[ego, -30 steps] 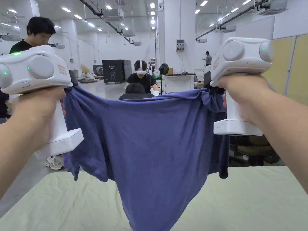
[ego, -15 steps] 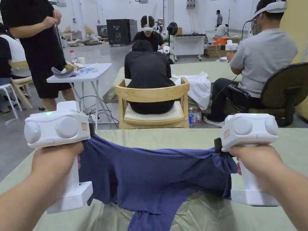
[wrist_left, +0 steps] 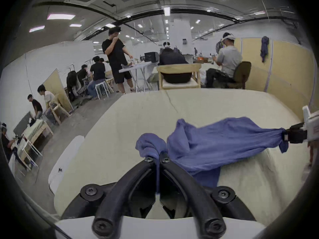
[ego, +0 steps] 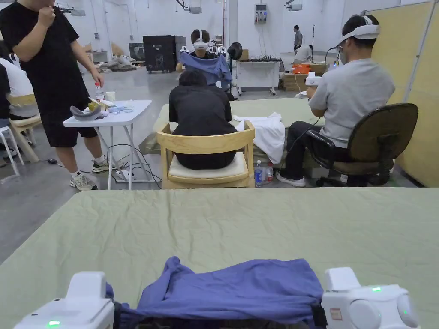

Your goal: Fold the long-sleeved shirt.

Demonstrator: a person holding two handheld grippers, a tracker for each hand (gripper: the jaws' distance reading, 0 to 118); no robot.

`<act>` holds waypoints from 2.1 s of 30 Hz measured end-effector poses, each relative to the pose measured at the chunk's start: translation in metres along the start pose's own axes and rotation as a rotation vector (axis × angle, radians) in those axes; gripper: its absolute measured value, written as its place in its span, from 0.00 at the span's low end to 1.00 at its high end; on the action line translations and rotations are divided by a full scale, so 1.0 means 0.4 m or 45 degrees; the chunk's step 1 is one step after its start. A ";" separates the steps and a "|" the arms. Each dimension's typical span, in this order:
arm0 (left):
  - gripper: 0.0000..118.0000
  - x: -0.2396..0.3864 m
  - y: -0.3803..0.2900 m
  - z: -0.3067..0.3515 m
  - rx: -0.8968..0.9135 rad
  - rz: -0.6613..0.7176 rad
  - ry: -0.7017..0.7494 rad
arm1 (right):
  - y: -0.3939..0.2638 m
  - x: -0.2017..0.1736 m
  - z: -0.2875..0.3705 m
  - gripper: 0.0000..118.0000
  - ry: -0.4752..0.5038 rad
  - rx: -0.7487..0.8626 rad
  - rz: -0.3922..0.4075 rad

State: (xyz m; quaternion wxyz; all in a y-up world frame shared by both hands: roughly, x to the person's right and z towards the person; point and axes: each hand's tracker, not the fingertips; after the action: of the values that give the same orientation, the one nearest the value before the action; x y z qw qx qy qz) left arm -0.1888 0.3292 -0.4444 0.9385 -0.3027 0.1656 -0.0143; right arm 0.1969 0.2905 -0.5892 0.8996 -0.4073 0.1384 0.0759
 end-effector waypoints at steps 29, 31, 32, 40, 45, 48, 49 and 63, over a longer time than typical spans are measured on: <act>0.94 -0.005 -0.489 0.423 -0.343 0.139 -0.179 | -0.599 0.073 0.366 0.98 0.049 -0.112 -0.036; 0.95 -0.007 -0.469 0.411 -0.350 0.151 -0.187 | -0.563 0.088 0.381 0.97 0.083 -0.113 -0.047; 0.91 0.007 -0.461 0.412 -0.352 0.154 -0.200 | -0.552 0.093 0.391 0.86 0.088 -0.101 -0.057; 0.12 0.000 -0.359 0.292 -0.384 0.163 -0.332 | -0.531 0.065 0.397 0.03 0.140 0.029 -0.170; 0.97 0.003 -0.193 -0.011 -0.391 0.116 -0.268 | -0.509 0.073 0.336 0.03 0.159 0.003 -0.197; 0.96 0.021 -0.114 -0.259 -0.413 0.107 -0.246 | -0.508 0.076 0.281 0.03 0.156 -0.037 -0.215; 0.96 0.017 -0.109 -0.342 -0.484 0.125 -0.258 | -0.508 0.083 0.252 0.03 0.160 -0.071 -0.233; 0.02 0.091 -0.131 -0.494 -0.417 -0.064 -0.239 | -0.258 0.143 -0.114 1.00 -0.017 -0.176 -0.079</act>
State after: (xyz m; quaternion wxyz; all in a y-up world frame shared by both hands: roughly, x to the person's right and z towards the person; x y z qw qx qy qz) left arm -0.2136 0.1704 -0.5759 0.8873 -0.4556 0.0698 0.0178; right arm 0.2682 0.1897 -0.5624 0.8721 -0.4720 0.1140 0.0599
